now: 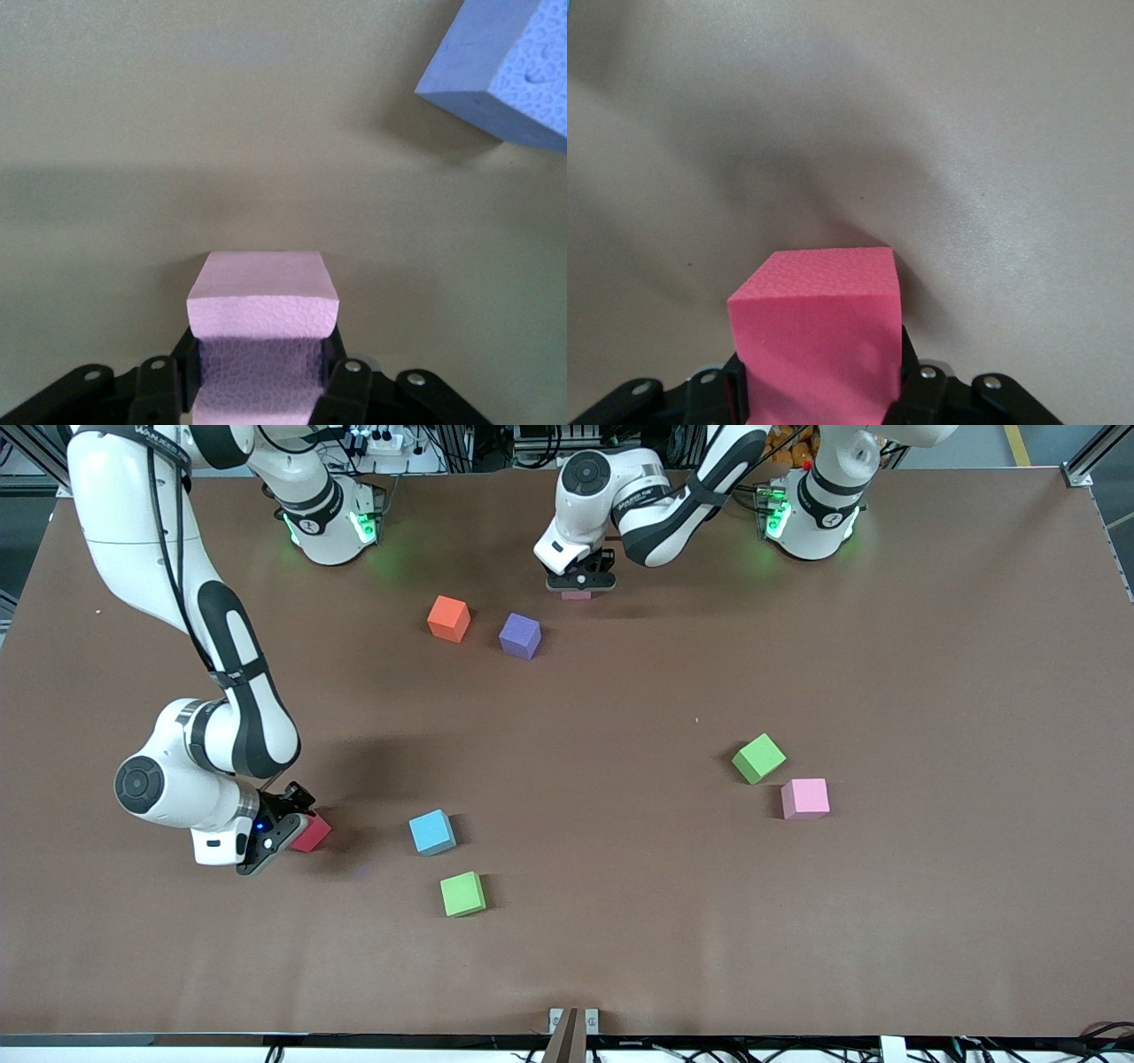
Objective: Arrange blocks into number 1
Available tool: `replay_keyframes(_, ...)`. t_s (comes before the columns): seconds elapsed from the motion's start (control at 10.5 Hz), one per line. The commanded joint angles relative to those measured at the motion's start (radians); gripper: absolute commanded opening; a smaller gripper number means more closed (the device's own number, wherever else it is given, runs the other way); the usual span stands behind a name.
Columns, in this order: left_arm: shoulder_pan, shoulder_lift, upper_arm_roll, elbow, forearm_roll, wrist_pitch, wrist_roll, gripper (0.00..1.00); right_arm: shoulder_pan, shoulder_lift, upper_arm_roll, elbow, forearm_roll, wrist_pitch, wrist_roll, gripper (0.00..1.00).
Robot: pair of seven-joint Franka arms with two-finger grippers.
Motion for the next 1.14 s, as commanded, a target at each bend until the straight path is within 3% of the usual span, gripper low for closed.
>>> replay_keyframes(0.0, -0.019, 0.03, 0.026, 0.022, 0.038, 0.014, -0.034, 1.0, 0.048, -0.008, 0.004, -0.018, 0.017, -0.05, 0.135, 0.0)
replay_keyframes(0.57, 0.039, -0.076, 0.029, 0.088, 0.046, 0.005, -0.011, 1.0, 0.153, -0.042, -0.004, -0.003, 0.004, -0.13, 0.429, 0.0)
replay_keyframes(1.05, 0.017, -0.006, 0.08, 0.191, 0.231, 0.006, 0.04, 1.0, 0.252, -0.062, 0.002, 0.091, -0.051, -0.246, 0.746, 0.0)
